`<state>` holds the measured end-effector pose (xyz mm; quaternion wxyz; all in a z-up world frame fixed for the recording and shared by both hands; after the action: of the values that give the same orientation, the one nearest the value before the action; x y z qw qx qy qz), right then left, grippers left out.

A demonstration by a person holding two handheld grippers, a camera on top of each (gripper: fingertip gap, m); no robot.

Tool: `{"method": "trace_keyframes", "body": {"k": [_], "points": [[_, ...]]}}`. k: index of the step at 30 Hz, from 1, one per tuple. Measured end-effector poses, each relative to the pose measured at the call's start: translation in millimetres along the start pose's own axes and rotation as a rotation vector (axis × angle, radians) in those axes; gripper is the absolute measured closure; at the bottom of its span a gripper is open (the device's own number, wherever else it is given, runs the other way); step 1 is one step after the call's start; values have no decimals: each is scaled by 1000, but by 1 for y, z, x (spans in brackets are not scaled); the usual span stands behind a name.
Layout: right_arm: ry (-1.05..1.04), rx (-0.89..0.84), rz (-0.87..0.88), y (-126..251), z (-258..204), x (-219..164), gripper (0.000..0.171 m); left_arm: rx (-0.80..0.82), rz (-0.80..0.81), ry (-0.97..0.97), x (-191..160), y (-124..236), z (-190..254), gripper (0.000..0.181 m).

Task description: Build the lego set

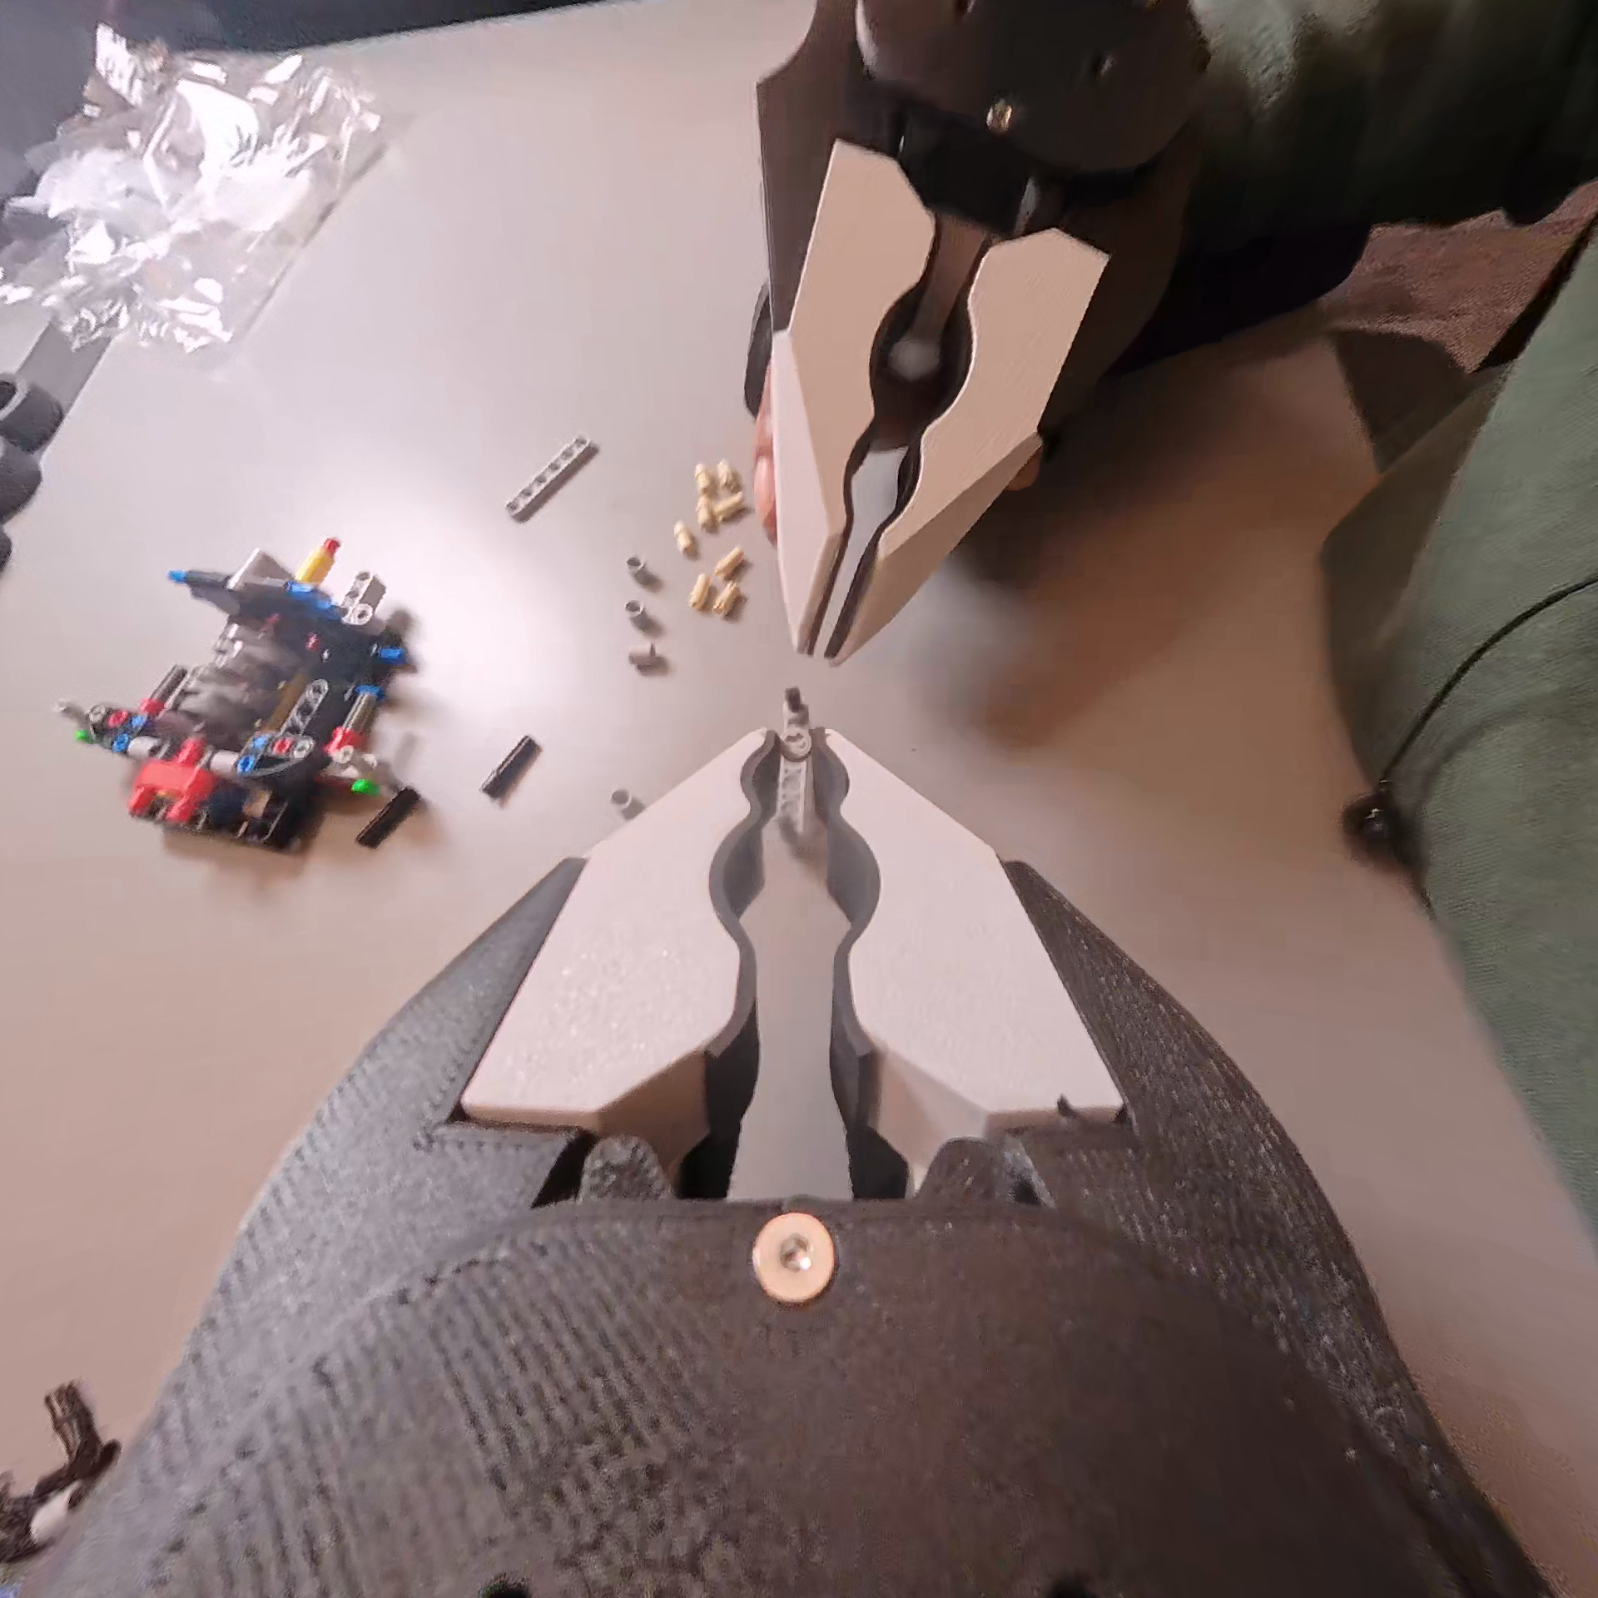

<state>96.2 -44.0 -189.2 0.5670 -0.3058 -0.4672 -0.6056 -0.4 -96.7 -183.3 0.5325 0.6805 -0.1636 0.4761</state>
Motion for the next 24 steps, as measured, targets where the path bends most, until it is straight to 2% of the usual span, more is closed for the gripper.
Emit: {"method": "trace_keyframes", "body": {"k": [9,14,24], "points": [[-1,85,-243,0,2,-33,146,46,-35,151,-16,-3,-4,177],[-12,137,-305,-8,3,-37,145,63,-51,193,-20,-8,-2,177],[-64,211,-359,-11,6,-37,156,77,-81,182,-23,-16,-3,176]]}}
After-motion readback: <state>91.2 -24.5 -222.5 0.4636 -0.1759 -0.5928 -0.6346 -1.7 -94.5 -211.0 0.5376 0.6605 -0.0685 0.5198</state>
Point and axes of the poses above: each gripper's, where its closed fingertips meet, y back along the fingers, x out of its top, z = x × y across the jaws, the point moved 6 cm from there along y, back along the fingers, and after that the axes turned 13 degrees about -x, right-handed, at the moved point
